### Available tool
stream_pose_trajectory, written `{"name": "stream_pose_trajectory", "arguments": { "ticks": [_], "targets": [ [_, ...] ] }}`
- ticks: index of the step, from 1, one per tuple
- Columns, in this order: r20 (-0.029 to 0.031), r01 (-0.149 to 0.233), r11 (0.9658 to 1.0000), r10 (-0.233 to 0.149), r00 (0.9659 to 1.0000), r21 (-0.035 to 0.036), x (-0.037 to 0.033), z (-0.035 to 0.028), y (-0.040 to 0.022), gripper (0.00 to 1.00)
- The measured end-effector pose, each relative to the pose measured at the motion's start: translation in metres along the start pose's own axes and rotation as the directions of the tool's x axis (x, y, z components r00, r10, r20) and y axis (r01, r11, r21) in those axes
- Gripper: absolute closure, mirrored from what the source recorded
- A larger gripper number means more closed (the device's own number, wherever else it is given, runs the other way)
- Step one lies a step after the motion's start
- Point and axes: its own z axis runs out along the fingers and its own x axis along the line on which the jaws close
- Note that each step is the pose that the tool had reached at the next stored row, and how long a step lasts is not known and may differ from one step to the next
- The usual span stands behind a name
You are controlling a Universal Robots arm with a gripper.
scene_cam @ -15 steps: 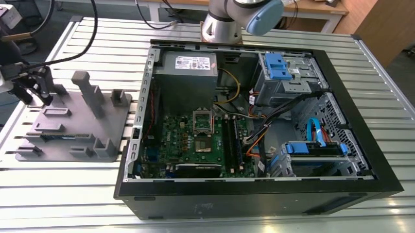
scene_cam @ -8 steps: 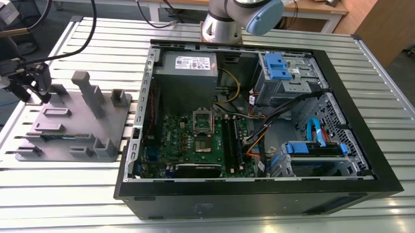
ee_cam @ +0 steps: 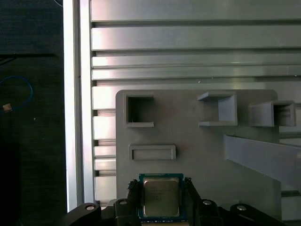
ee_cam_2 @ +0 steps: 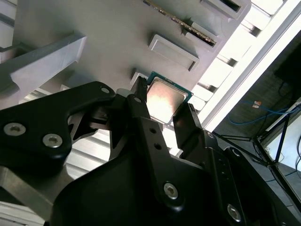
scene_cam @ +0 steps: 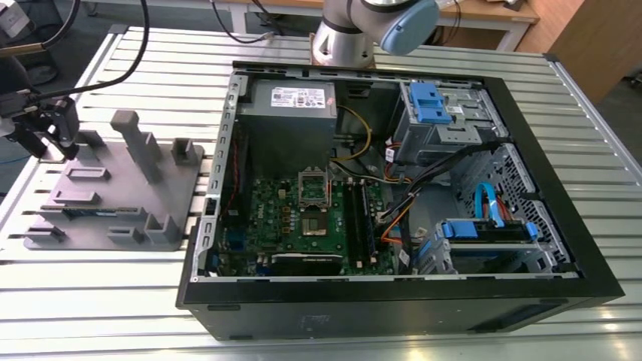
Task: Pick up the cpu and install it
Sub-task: 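Pick up the cpu and move it towards the insertion slot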
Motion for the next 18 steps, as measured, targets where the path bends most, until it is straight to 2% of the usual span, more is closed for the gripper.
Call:
{"name": "stream_pose_trajectory", "arguments": {
  "ticks": [8,18],
  "targets": [
    [0.0000,0.000,1.0000,0.000,1.0000,0.0000,-0.0002,-0.0065,0.0003,0.53],
    [0.0000,0.000,1.0000,0.000,1.0000,0.0000,-0.0007,-0.0201,0.0008,0.53]
  ]
}}
